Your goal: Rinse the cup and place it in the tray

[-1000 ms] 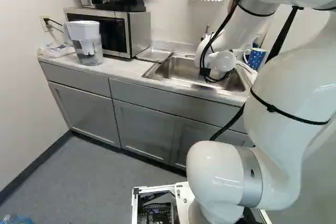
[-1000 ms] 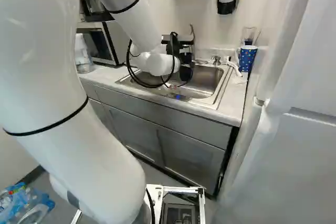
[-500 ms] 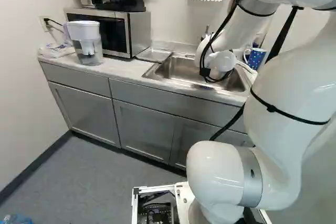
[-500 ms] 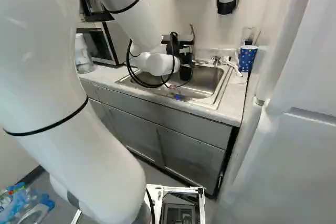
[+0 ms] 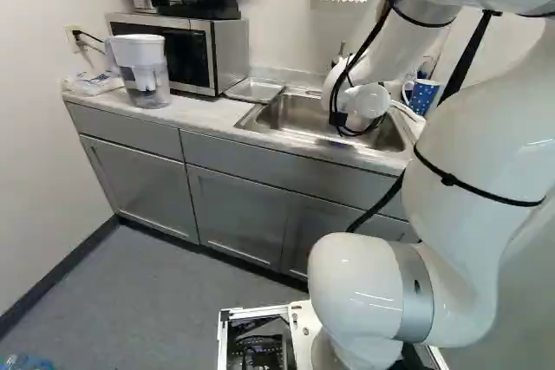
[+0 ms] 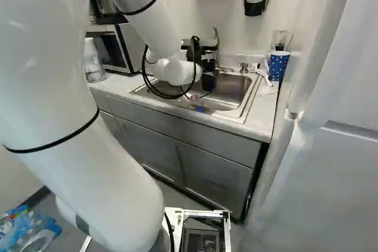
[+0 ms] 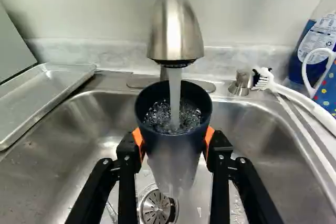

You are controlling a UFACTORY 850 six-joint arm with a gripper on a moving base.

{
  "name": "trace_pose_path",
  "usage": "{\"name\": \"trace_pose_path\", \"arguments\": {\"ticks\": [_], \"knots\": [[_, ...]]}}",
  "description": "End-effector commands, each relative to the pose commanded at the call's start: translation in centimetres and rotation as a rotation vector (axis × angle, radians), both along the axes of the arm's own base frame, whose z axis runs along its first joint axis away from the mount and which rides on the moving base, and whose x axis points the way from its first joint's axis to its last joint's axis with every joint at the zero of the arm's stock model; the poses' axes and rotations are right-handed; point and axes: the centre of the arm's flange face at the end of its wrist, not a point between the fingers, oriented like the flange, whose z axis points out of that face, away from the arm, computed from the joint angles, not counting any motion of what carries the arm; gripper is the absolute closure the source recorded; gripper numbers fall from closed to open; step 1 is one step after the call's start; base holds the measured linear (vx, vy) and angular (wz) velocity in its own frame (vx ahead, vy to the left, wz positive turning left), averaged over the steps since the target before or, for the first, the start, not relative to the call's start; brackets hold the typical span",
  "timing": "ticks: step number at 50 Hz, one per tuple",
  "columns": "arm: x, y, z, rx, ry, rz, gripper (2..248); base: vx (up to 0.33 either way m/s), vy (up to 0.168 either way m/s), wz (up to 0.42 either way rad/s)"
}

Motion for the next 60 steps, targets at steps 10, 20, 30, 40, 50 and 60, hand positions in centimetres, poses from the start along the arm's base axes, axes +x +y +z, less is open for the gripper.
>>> {"name": "trace_pose_path", "arguments": {"ticks": [10,20,30,40,50,60], "knots": [[0.3,1.4,0.0,0.000,0.000,0.030,125,0.000,0.000,0.000],[0.6,2.8,0.0,0.000,0.000,0.061,125,0.000,0.000,0.000],[0.7,4.3,0.0,0.000,0.000,0.093,125,0.000,0.000,0.000],[1.0,5.8,0.0,0.000,0.000,0.125,125,0.000,0.000,0.000],[1.6,7.2,0.1,-0.001,-0.003,0.157,125,0.000,0.000,0.000],[2.3,8.7,1.0,-0.004,-0.021,0.189,125,0.000,0.000,0.000]]}}
